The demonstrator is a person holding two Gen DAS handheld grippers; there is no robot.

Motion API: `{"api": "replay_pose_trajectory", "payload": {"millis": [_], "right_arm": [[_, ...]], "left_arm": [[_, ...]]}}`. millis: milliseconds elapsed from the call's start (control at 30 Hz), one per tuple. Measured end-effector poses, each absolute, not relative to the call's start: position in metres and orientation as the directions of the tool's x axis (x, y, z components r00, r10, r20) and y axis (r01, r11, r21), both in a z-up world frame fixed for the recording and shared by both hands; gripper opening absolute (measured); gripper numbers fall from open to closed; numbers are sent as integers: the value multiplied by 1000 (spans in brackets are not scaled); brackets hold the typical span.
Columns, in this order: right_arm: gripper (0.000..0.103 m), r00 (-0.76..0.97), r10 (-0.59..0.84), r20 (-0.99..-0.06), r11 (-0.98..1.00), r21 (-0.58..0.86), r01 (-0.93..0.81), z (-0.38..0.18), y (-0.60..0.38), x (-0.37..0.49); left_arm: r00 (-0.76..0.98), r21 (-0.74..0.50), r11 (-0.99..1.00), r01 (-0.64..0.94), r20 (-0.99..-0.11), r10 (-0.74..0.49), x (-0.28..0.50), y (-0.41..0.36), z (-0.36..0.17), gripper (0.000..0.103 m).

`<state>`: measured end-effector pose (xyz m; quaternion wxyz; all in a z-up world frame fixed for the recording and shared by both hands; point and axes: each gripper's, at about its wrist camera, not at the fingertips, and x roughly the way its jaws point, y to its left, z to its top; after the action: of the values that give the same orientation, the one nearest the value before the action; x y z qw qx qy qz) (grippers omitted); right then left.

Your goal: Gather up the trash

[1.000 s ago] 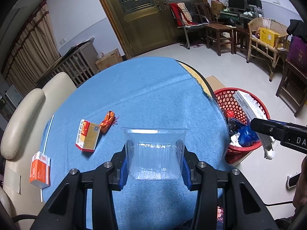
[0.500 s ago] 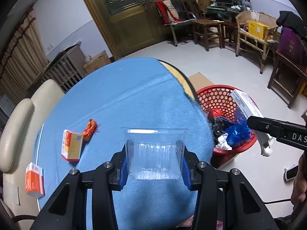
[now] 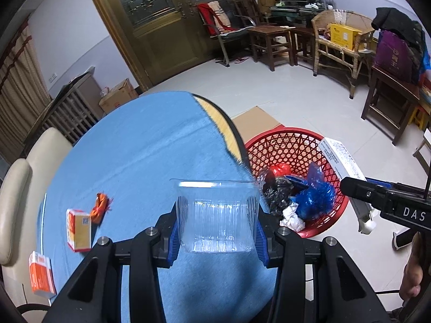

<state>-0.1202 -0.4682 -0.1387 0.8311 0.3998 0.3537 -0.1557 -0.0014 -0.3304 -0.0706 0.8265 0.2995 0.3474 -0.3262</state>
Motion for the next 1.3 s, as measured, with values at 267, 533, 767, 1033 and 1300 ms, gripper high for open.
{"api": "replay_pose_trajectory", "payload": {"millis": [267,533,767,1033,1300], "right_arm": [[48,697,15,-717,596,566,569,-146,-485,-127],[48,689,19,-724,557,580,594,-154,-501,-133],[48,685,18,-728,534,587,609,-159,-512,-135],[48,682,39,-731,498,606,621,-167,-523,-132],[48,677,63,-734,475,619,626,-174,-533,-124]], "left_arm": [[530,274,573,772,-775,-343,-6,-357,-76,47],[515,277,548,790,-783,-347,-7,-376,-82,47],[487,257,532,807,-799,-353,-5,-390,-88,47],[469,245,523,816,-811,-351,1,-400,-96,48],[449,232,518,824,-824,-346,9,-409,-105,48]]}}
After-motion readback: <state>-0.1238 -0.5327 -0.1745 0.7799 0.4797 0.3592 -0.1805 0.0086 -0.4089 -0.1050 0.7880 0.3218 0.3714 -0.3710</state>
